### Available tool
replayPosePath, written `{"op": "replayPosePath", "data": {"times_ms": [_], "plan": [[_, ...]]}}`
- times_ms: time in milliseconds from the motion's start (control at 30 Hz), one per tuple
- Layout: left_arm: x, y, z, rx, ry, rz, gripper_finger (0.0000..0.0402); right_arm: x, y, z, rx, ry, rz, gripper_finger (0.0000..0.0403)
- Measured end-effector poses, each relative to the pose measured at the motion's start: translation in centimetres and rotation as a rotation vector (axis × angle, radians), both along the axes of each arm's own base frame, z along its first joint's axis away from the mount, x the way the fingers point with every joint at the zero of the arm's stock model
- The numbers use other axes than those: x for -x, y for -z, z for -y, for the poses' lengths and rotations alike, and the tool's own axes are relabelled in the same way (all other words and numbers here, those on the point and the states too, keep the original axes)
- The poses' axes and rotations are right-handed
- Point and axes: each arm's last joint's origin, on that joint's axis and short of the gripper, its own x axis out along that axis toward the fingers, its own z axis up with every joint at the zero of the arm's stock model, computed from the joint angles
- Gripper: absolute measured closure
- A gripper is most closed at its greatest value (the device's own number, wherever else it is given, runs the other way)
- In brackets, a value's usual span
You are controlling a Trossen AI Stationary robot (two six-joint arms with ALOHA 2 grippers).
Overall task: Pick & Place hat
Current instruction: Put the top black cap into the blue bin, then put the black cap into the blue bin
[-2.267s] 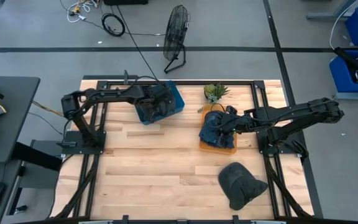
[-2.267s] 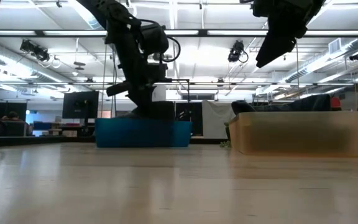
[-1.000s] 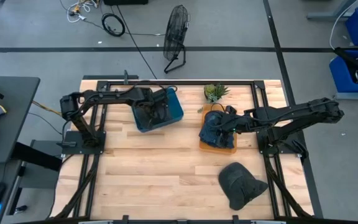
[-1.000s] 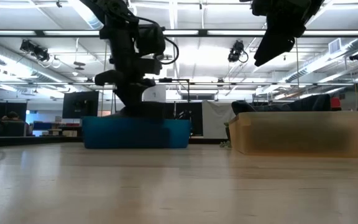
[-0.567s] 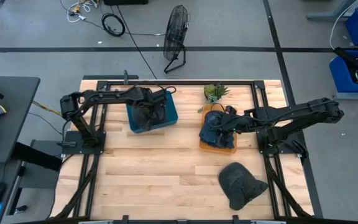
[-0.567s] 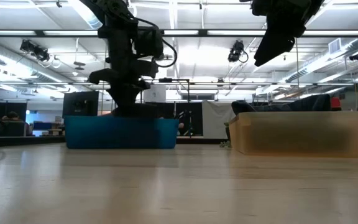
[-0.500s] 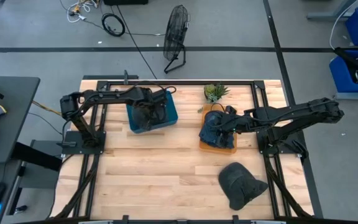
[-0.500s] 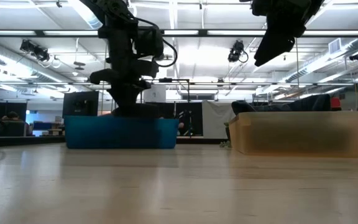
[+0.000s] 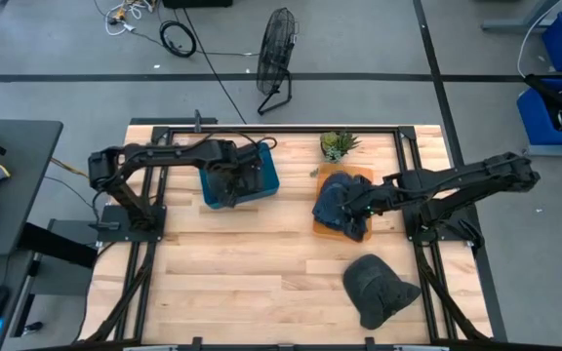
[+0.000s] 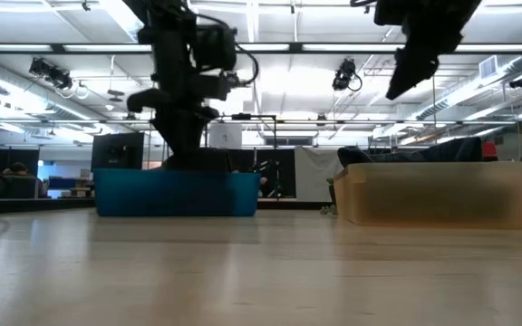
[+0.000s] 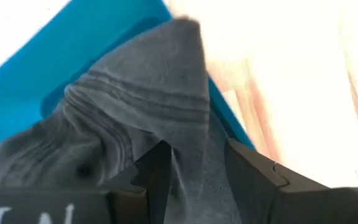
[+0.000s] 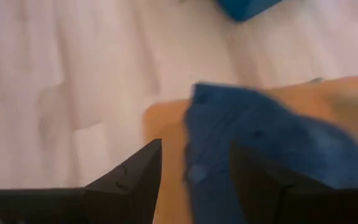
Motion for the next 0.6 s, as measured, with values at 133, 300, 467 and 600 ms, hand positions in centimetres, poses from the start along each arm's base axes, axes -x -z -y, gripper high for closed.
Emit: {"op": "replayPosePath", "data": {"times_ms": [133,300,467,600], "plan": [[0.4,-1.6,0.8,-0.085,0.009,0.034,0.0251,0.5,0.3,-1.0,-0.098,-0.046,-0.057,0.0215],[0.8,-3.7,1.1,-0.183,-0.049,0.144,0.0254,1.5,0.6,-2.7,-0.173,-0.153,-0.147,0.0215],[0.9,-5.7,0.7,-0.209,-0.120,0.294,0.0255,2.2,0.5,-5.4,-0.232,-0.356,-0.162,0.0215],[0.9,-6.0,0.2,-0.220,-0.138,0.331,0.0255,3.1,0.6,-7.4,-0.247,-0.439,-0.178,0.0215]]}}
